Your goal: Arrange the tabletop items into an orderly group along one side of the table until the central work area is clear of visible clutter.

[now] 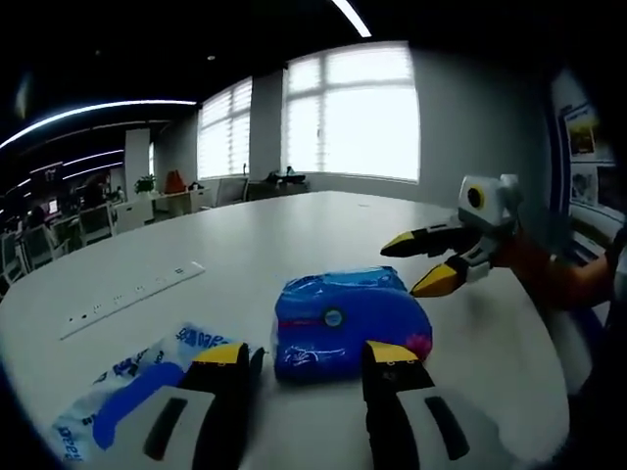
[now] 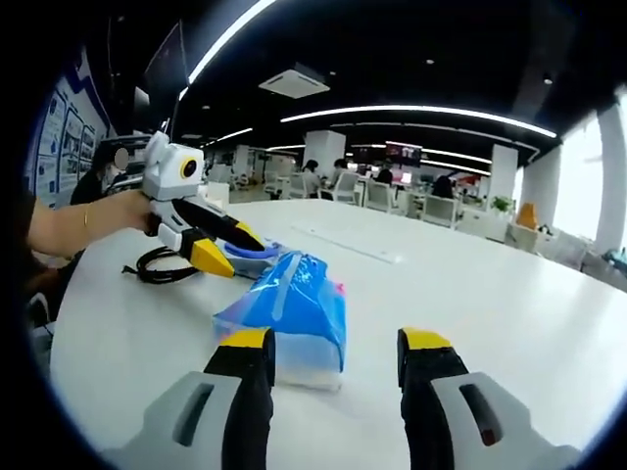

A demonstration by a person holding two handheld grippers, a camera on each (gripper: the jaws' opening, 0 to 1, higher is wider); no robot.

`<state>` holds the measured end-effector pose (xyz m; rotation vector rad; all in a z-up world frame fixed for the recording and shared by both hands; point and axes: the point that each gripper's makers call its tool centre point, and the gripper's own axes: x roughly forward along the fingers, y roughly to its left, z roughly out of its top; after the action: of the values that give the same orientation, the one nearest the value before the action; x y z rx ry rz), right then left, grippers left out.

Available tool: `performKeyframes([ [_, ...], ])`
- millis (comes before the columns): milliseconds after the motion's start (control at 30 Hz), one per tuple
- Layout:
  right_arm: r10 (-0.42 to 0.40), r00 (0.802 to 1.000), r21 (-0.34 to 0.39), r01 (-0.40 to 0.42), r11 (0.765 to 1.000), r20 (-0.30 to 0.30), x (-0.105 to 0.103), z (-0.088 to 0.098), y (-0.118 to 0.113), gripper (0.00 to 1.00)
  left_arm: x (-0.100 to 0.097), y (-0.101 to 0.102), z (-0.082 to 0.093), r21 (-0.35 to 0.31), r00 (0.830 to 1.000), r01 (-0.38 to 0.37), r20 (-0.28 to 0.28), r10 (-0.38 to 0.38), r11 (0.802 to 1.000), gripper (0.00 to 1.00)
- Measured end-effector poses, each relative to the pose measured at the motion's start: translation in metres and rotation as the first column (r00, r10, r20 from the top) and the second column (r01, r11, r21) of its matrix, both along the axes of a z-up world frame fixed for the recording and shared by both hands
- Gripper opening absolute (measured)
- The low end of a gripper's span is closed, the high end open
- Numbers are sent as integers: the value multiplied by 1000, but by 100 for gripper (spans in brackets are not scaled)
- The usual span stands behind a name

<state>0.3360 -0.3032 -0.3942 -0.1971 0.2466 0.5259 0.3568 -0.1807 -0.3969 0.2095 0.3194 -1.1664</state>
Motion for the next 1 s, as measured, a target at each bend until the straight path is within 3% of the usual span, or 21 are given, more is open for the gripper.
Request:
performKeyframes([
  [200, 15, 1000, 18, -15, 1000, -18, 0, -3, 3, 41, 7, -5, -1, 11, 1000, 7, 2, -7, 1000, 45],
  [467, 33, 999, 34, -32, 999, -38, 0, -9, 6, 38, 14, -11, -8, -12, 998, 15, -55, -15, 1000, 37],
  [667, 36, 999, 25, -35, 999, -34, 1, -9, 7, 33, 15, -11, -10, -4, 998, 18, -52, -18, 1000, 33],
  [767, 37, 999, 21, -37, 999, -31, 2, -9, 7, 26, 14, -12, -10, 27, 999, 31, -29, -30, 999, 29],
  [1000, 41, 999, 15, -40, 999, -34, 2, -9, 7, 22, 17, -17, -6, 72, 998, 68, 2, -68, 995, 26],
])
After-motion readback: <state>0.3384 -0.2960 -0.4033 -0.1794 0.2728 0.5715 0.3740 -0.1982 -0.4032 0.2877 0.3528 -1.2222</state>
